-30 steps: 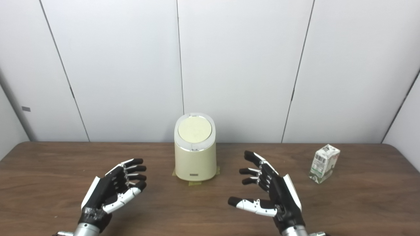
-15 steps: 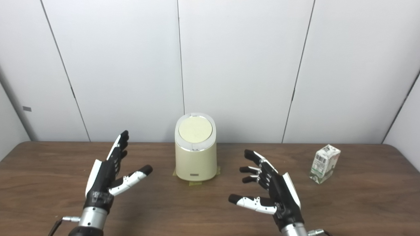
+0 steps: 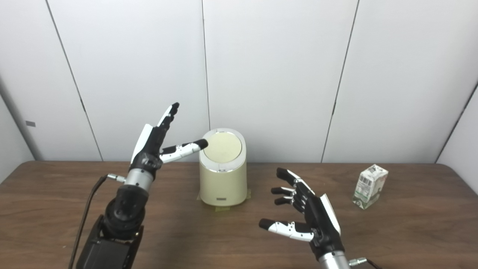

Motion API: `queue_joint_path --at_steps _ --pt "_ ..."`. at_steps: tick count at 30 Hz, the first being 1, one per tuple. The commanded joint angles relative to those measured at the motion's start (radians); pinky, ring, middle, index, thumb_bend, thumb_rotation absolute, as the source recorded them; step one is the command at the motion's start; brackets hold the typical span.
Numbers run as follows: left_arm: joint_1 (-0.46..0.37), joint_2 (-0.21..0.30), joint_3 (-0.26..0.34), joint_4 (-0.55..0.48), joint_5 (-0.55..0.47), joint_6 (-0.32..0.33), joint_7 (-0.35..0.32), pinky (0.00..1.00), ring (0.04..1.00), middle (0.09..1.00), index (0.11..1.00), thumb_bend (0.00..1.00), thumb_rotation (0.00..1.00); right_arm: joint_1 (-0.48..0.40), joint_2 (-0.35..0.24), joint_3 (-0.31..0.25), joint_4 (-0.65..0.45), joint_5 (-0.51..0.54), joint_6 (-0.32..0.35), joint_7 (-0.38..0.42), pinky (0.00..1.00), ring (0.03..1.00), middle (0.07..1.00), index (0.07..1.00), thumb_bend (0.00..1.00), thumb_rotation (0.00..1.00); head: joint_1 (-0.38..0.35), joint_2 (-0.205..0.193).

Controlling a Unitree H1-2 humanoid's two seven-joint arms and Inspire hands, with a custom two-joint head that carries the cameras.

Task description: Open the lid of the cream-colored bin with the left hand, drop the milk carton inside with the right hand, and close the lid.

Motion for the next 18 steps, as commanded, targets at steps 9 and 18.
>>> queue_joint_path --at_steps 9,18 --pt "-0.173 0.003 -0.045 0.141 0.117 0.027 0.077 1.00 1.000 1.000 1.000 1.00 0.40 -0.037 0.019 0.008 -0.033 -0.014 -0.040 -0.020 0.60 0.725 0.865 0.837 0.73 0.22 -0.011 0.003" --pt "-0.200 0.011 -0.064 0.208 0.150 0.022 0.102 1.00 1.000 1.000 1.000 1.00 0.33 -0.033 0.036 0.013 -0.059 -0.026 -0.026 -0.027 0.60 0.729 0.864 0.838 0.73 0.21 -0.023 0.015"
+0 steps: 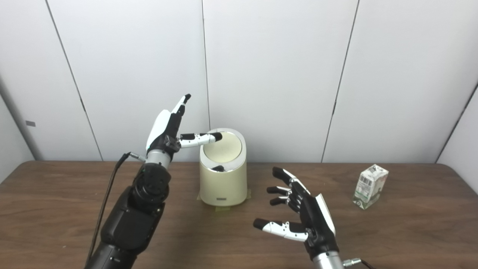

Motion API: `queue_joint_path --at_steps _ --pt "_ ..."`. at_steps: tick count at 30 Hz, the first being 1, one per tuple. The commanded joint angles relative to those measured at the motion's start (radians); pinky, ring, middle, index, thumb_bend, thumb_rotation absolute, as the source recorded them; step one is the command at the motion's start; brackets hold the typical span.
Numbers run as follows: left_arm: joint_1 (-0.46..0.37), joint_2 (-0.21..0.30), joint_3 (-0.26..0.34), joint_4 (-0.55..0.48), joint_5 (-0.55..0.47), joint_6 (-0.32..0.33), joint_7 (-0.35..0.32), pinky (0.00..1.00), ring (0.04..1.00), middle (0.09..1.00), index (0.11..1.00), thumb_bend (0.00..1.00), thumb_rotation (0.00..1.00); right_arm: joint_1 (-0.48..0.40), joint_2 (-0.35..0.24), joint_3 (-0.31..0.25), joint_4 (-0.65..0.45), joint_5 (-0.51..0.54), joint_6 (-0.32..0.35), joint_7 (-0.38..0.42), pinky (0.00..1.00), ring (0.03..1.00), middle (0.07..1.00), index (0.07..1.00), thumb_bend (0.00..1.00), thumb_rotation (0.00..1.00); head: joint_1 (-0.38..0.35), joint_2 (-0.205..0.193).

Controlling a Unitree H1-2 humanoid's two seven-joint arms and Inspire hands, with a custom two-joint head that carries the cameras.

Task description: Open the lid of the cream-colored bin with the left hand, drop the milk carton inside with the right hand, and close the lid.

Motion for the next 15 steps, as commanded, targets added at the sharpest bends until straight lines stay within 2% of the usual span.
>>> queue_joint_path --at_steps 1,4,10,15 --pt "-0.064 0.013 -0.004 -0.016 0.019 -0.018 0.029 1.00 1.000 1.000 1.000 1.00 0.32 -0.034 0.006 0.001 -0.040 0.000 -0.027 -0.011 0.60 0.729 0.865 0.841 0.73 0.22 -0.004 0.003" --pt "-0.056 0.019 -0.006 -0.010 0.001 -0.050 0.016 1.00 1.000 1.000 1.000 1.00 0.27 -0.034 0.009 0.003 -0.041 0.003 -0.028 -0.012 0.60 0.725 0.864 0.840 0.74 0.22 -0.012 0.006" --pt "-0.034 0.032 -0.028 -0.005 0.003 -0.070 0.011 1.00 1.000 1.000 1.000 1.00 0.22 -0.035 0.014 0.005 -0.051 0.001 -0.014 -0.015 0.60 0.721 0.860 0.839 0.74 0.23 -0.019 0.011" --pt "-0.022 0.033 -0.051 0.013 0.022 -0.080 0.016 1.00 1.000 1.000 1.000 1.00 0.24 -0.035 0.013 0.006 -0.049 0.006 -0.015 -0.013 0.58 0.715 0.862 0.843 0.74 0.24 -0.020 0.015"
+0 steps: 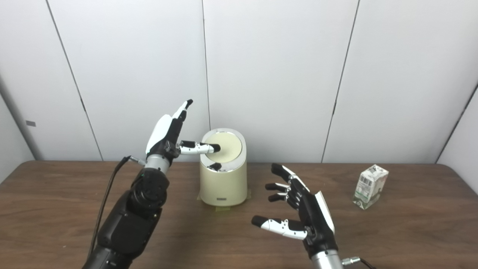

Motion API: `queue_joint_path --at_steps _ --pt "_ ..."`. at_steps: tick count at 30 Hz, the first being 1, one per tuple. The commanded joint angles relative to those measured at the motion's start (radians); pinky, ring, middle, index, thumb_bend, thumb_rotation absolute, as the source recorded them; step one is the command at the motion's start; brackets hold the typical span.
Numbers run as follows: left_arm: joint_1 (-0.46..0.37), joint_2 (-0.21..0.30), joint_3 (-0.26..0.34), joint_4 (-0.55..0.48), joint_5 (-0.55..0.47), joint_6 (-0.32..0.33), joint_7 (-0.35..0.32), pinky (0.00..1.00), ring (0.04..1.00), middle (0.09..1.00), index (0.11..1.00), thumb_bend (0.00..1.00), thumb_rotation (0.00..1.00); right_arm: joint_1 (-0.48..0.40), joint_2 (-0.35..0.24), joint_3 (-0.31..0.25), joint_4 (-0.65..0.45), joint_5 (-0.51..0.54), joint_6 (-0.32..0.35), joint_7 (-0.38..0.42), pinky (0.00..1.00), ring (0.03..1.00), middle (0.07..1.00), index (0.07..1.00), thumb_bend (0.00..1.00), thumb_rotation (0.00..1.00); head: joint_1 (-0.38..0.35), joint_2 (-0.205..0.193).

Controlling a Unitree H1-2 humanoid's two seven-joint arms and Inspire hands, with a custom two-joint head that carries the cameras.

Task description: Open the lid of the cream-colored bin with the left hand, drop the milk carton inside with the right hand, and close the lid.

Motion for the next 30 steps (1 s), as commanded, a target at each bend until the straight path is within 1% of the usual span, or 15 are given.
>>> queue_joint_path --at_steps 1,8,15,19,24,30 --pt "-0.045 0.009 -0.013 -0.012 0.026 -0.032 0.021 1.00 1.000 1.000 1.000 1.00 0.25 -0.035 0.006 0.001 -0.032 0.008 -0.018 -0.004 0.58 0.714 0.863 0.844 0.74 0.24 0.000 0.004" --pt "-0.043 -0.002 -0.053 0.018 0.077 -0.002 0.035 1.00 1.000 1.000 1.000 1.00 0.29 -0.032 0.014 0.005 -0.048 0.003 -0.006 -0.009 0.58 0.713 0.857 0.837 0.74 0.23 -0.009 0.007" --pt "-0.050 -0.011 -0.082 0.072 0.119 -0.003 0.075 1.00 1.000 1.000 1.000 1.00 0.30 -0.030 0.018 0.009 -0.061 -0.009 -0.001 -0.013 0.60 0.717 0.853 0.840 0.74 0.24 -0.015 0.012" --pt "-0.055 -0.011 -0.096 0.095 0.147 0.001 0.106 1.00 1.000 1.000 1.000 1.00 0.30 -0.029 0.018 0.010 -0.066 -0.008 -0.002 -0.012 0.59 0.716 0.853 0.839 0.73 0.23 -0.017 0.013" --pt "-0.058 -0.010 -0.100 0.114 0.158 -0.004 0.129 1.00 1.000 1.000 1.000 1.00 0.30 -0.028 0.016 0.008 -0.069 0.000 0.001 -0.009 0.58 0.713 0.855 0.838 0.73 0.23 -0.015 0.014" --pt "-0.056 0.000 -0.098 0.107 0.156 0.002 0.127 1.00 1.000 1.000 1.000 1.00 0.29 -0.024 0.014 0.010 -0.075 -0.010 0.012 -0.010 0.58 0.711 0.851 0.837 0.73 0.23 -0.012 0.016"
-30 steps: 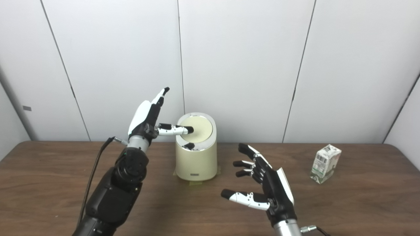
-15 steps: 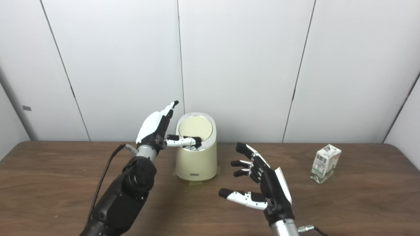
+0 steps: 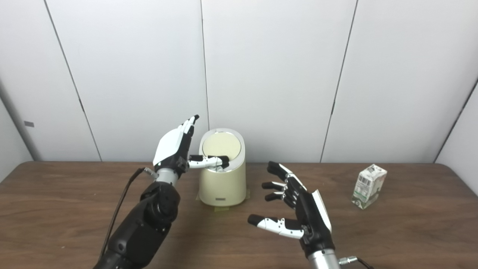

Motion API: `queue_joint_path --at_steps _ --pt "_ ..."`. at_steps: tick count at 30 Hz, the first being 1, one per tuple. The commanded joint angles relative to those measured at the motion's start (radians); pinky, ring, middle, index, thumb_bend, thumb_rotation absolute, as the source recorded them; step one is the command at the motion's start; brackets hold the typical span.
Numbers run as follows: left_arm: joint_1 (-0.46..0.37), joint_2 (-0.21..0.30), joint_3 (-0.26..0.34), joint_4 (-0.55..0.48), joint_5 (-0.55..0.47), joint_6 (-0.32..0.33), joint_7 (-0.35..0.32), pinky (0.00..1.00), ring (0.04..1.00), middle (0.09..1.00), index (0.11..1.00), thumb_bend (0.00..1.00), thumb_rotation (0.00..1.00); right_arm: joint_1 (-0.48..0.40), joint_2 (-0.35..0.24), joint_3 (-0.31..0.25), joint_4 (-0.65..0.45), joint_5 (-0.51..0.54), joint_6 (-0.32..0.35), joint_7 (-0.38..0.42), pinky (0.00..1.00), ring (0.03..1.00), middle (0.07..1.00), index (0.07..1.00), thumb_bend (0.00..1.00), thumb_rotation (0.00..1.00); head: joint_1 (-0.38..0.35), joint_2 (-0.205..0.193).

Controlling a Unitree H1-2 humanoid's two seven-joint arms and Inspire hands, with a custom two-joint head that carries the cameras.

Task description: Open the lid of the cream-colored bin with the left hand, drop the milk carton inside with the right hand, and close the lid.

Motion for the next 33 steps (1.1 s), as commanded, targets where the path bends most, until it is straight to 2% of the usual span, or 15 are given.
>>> queue_joint_path --at_steps 1,8,21,33 --pt "-0.055 0.011 0.004 -0.016 0.019 0.006 0.014 1.00 1.000 1.000 1.000 0.99 0.29 -0.029 -0.001 0.002 -0.040 0.000 -0.018 -0.002 0.58 0.711 0.852 0.838 0.73 0.23 0.001 0.002" --pt "-0.063 0.021 0.021 -0.012 0.004 -0.012 0.019 1.00 1.000 1.000 1.000 0.99 0.28 -0.026 -0.008 0.002 -0.043 0.015 -0.014 0.006 0.57 0.713 0.859 0.838 0.72 0.23 0.008 0.007" --pt "-0.067 0.029 0.045 -0.023 0.000 -0.002 0.012 1.00 1.000 1.000 1.000 0.97 0.30 -0.024 -0.009 0.007 -0.054 0.013 0.006 0.008 0.58 0.716 0.860 0.835 0.71 0.21 0.008 0.015" --pt "-0.070 0.018 0.021 -0.015 0.033 0.015 0.024 1.00 1.000 1.000 1.000 0.95 0.29 -0.023 -0.004 0.014 -0.072 0.010 0.026 0.006 0.58 0.714 0.859 0.836 0.72 0.20 0.006 0.024"
